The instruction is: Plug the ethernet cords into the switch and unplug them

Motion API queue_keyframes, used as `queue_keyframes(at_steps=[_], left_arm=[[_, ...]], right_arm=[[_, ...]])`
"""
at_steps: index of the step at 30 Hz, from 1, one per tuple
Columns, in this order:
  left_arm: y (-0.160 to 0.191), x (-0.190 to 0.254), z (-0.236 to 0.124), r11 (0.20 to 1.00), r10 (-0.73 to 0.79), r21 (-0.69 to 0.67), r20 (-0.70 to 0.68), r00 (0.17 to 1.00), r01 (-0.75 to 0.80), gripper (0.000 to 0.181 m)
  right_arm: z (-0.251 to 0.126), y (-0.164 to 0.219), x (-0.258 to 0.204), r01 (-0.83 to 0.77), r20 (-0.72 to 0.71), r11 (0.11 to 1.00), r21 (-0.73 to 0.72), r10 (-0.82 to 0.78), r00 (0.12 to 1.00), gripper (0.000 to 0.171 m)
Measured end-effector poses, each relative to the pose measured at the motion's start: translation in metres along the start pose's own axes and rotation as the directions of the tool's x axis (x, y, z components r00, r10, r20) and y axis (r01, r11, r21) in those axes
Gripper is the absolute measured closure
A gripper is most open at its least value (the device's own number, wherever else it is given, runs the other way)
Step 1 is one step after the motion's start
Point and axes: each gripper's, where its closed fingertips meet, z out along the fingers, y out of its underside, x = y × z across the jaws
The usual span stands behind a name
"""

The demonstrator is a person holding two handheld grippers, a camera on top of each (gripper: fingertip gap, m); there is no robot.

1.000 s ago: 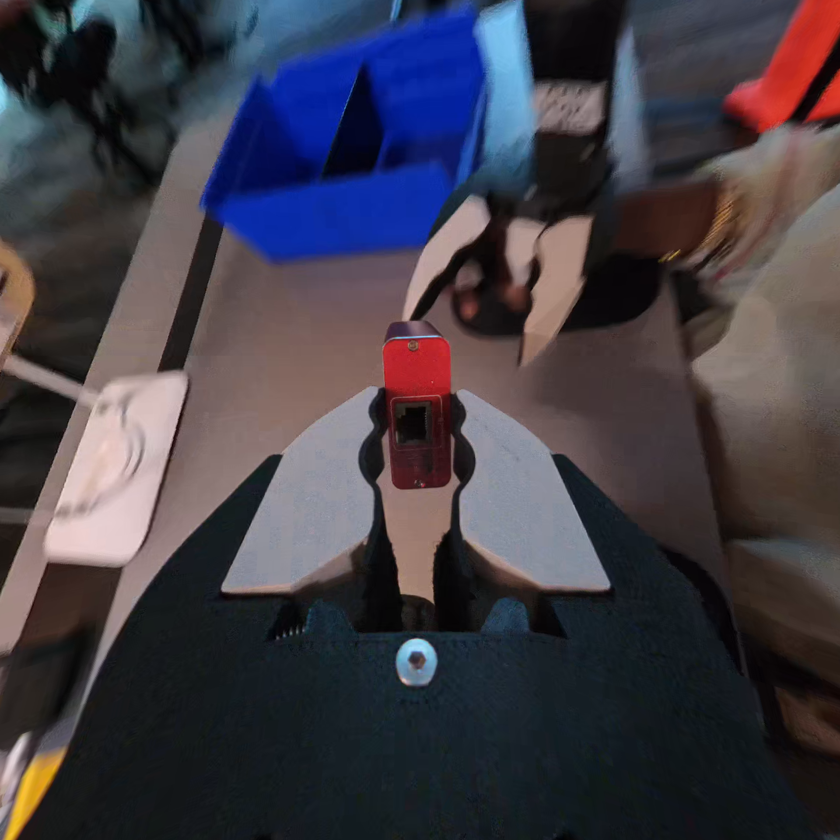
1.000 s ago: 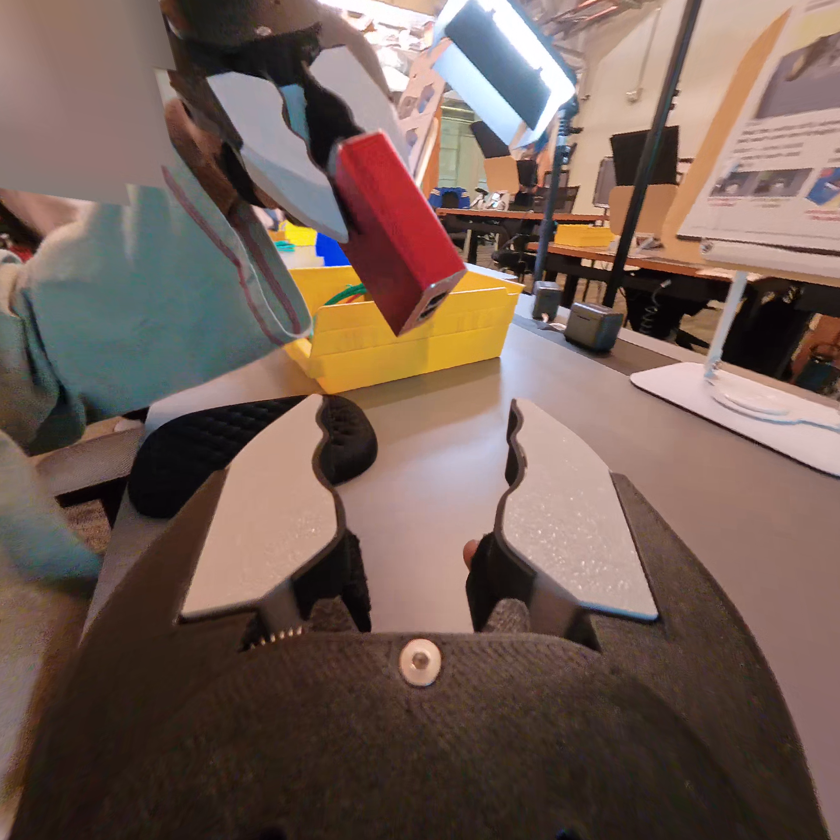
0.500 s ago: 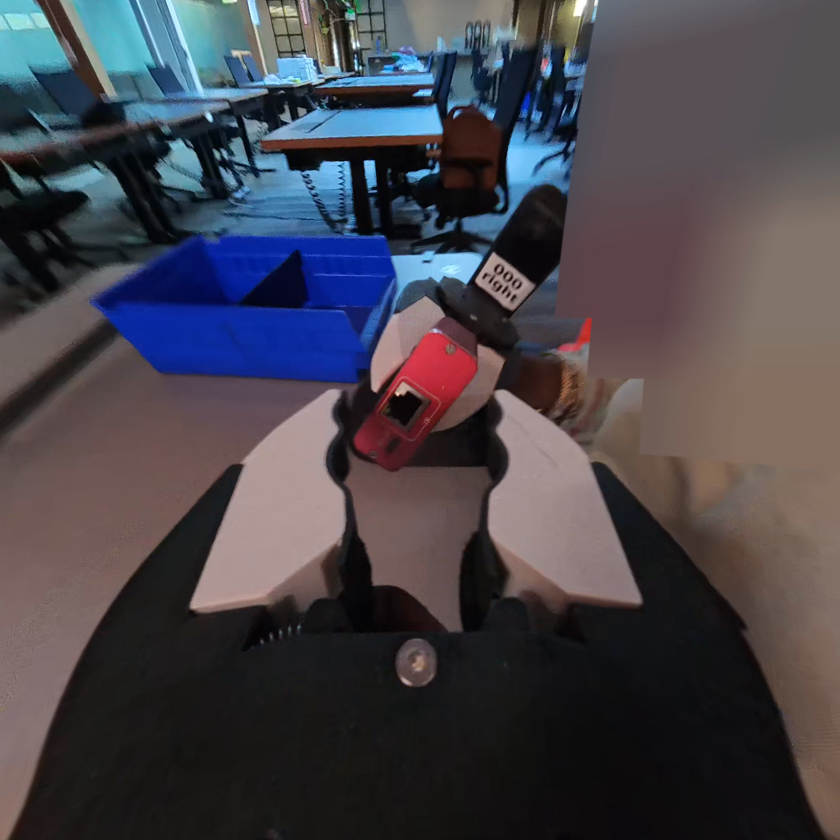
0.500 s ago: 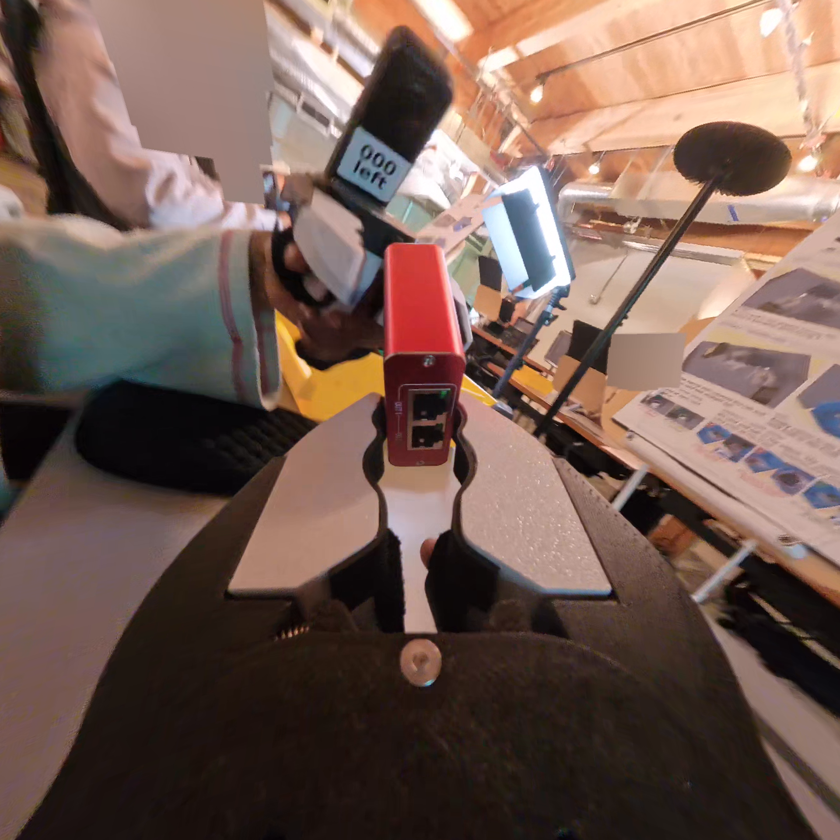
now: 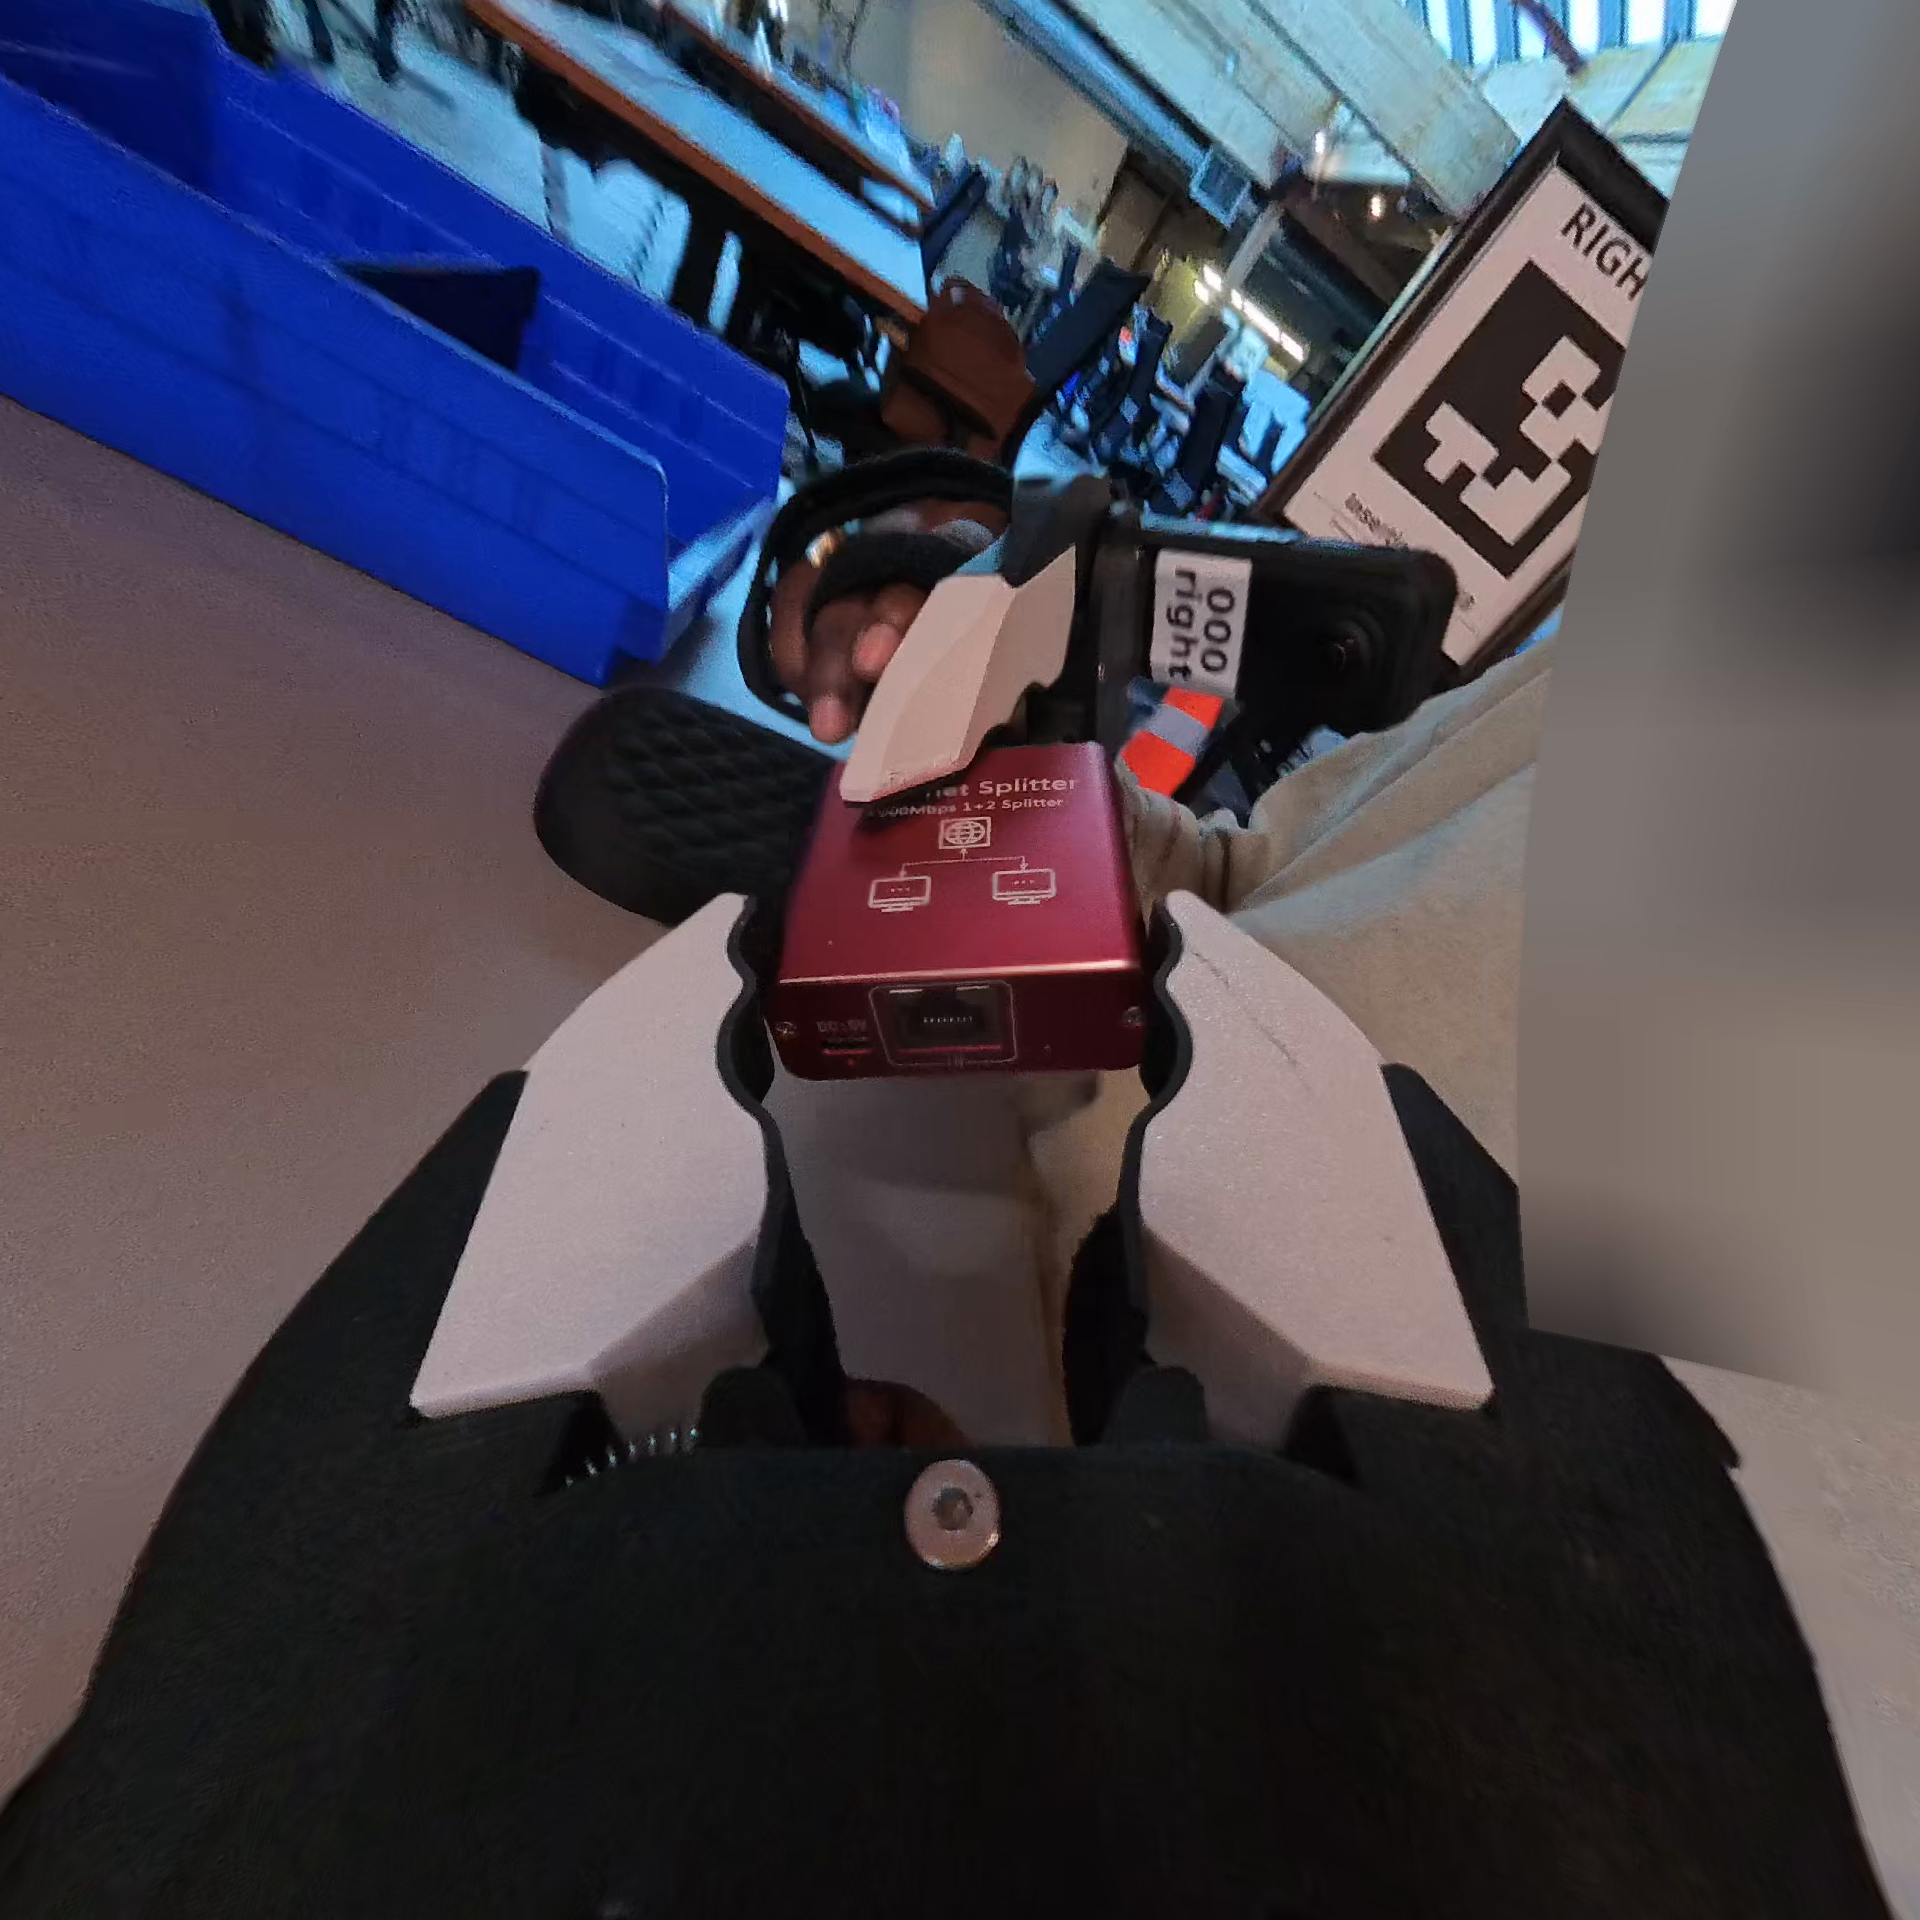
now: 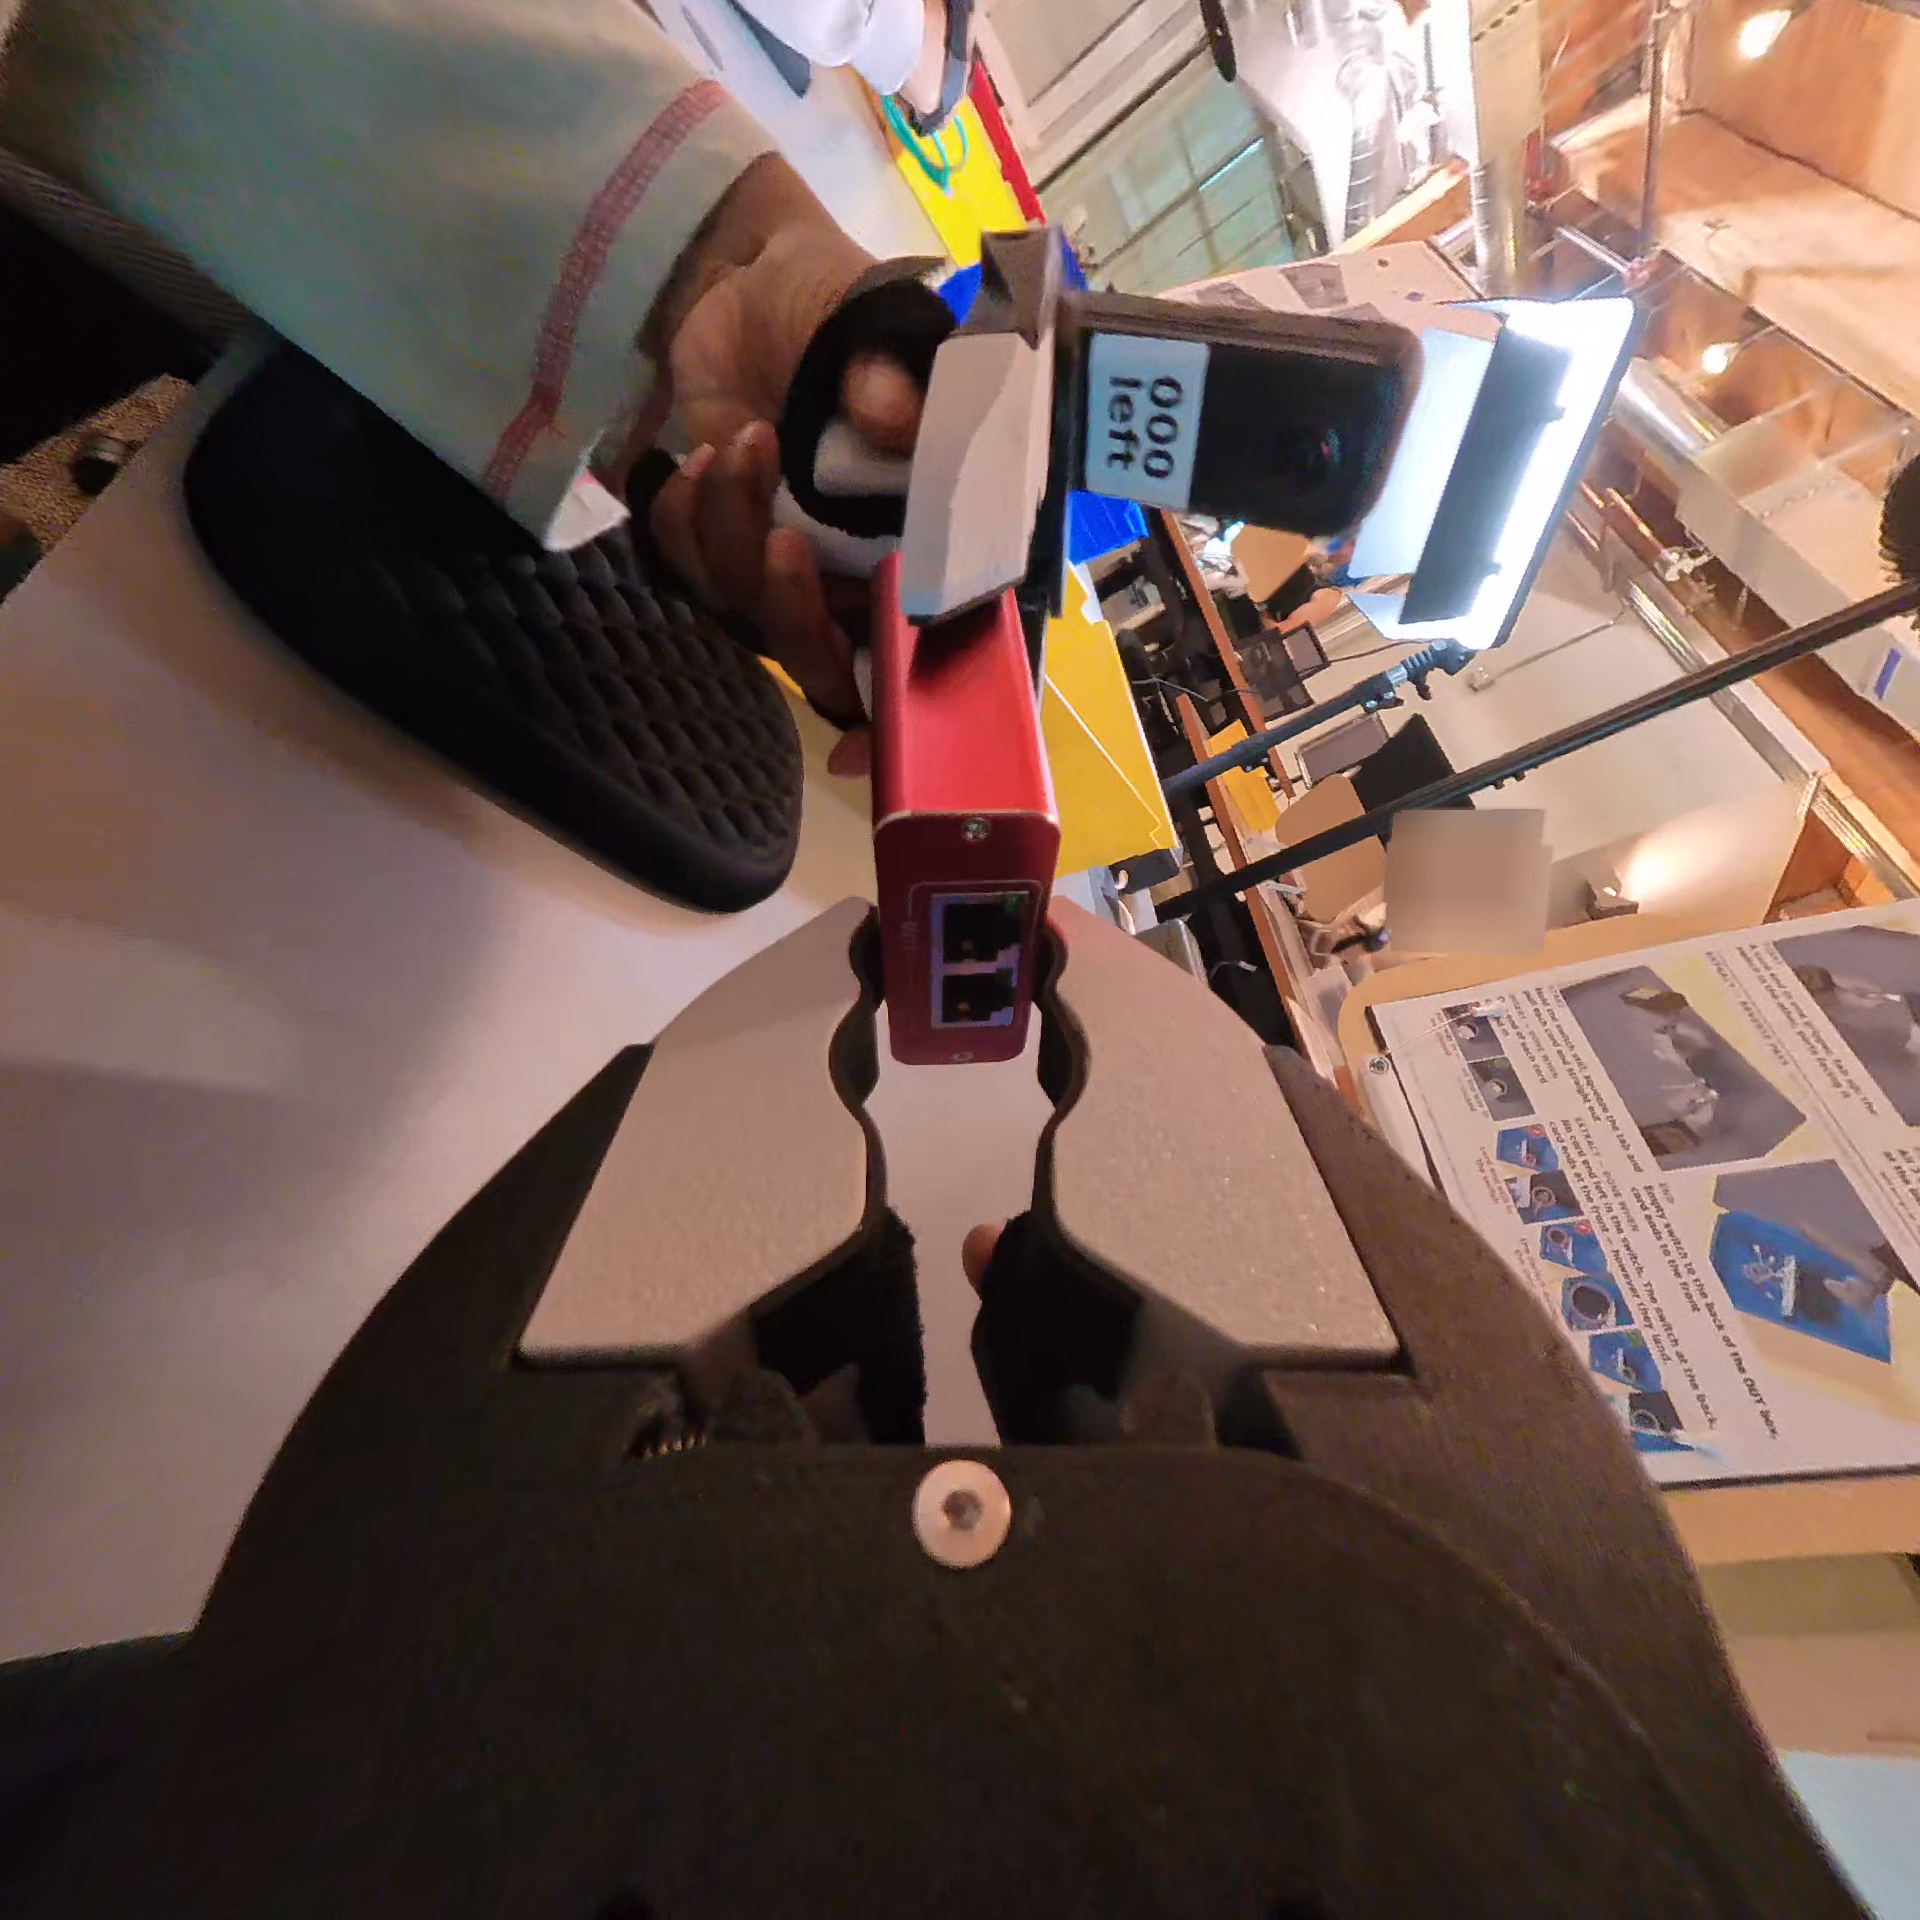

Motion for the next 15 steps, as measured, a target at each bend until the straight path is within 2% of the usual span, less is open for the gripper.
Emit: queue_keyframes(at_steps=[2, 4, 5, 6, 8, 9, 10, 11, 15], left_arm=[[-0.009, -0.002, -0.002, 0.994, 0.067, 0.086, 0.033, 0.997, -0.069, 0.112], [-0.020, 0.000, -0.005, 0.971, 0.146, 0.180, 0.082, 0.986, -0.159, 0.112], [-0.026, 0.001, -0.007, 0.952, 0.187, 0.224, 0.111, 0.976, -0.208, 0.112], [-0.031, 0.003, -0.008, 0.932, 0.223, 0.262, 0.136, 0.965, -0.252, 0.112], [-0.037, 0.008, -0.009, 0.891, 0.287, 0.316, 0.169, 0.943, -0.327, 0.112], [-0.038, 0.010, -0.009, 0.878, 0.305, 0.330, 0.173, 0.936, -0.347, 0.111], [-0.038, 0.010, -0.007, 0.873, 0.312, 0.335, 0.176, 0.934, -0.355, 0.111], [-0.037, 0.009, -0.006, 0.872, 0.314, 0.334, 0.177, 0.933, -0.357, 0.111], [-0.030, 0.004, -0.001, 0.879, 0.317, 0.311, 0.187, 0.930, -0.362, 0.112]], right_arm=[[0.000, 0.003, 0.009, -0.066, -0.060, 0.998, -0.005, 0.066, 0.996, 0.142], [-0.002, 0.001, 0.020, -0.267, -0.084, 0.962, 0.061, 0.271, 0.959, 0.134], [-0.005, -0.003, 0.025, -0.408, -0.052, 0.903, 0.132, 0.417, 0.907, 0.119], [-0.008, -0.009, 0.030, -0.567, 0.020, 0.797, 0.211, 0.576, 0.817, 0.099], [-0.014, -0.025, 0.039, -0.834, 0.274, 0.459, 0.305, 0.797, 0.539, 0.066], [-0.016, -0.031, 0.044, -0.905, 0.375, 0.298, 0.304, 0.836, 0.401, 0.061], [-0.017, -0.034, 0.045, -0.933, 0.436, 0.212, 0.289, 0.839, 0.326, 0.063], [-0.015, -0.034, 0.043, -0.940, 0.447, 0.198, 0.277, 0.839, 0.309, 0.067], [-0.006, -0.027, 0.032, -0.920, 0.367, 0.326, 0.216, 0.846, 0.386, 0.091]])
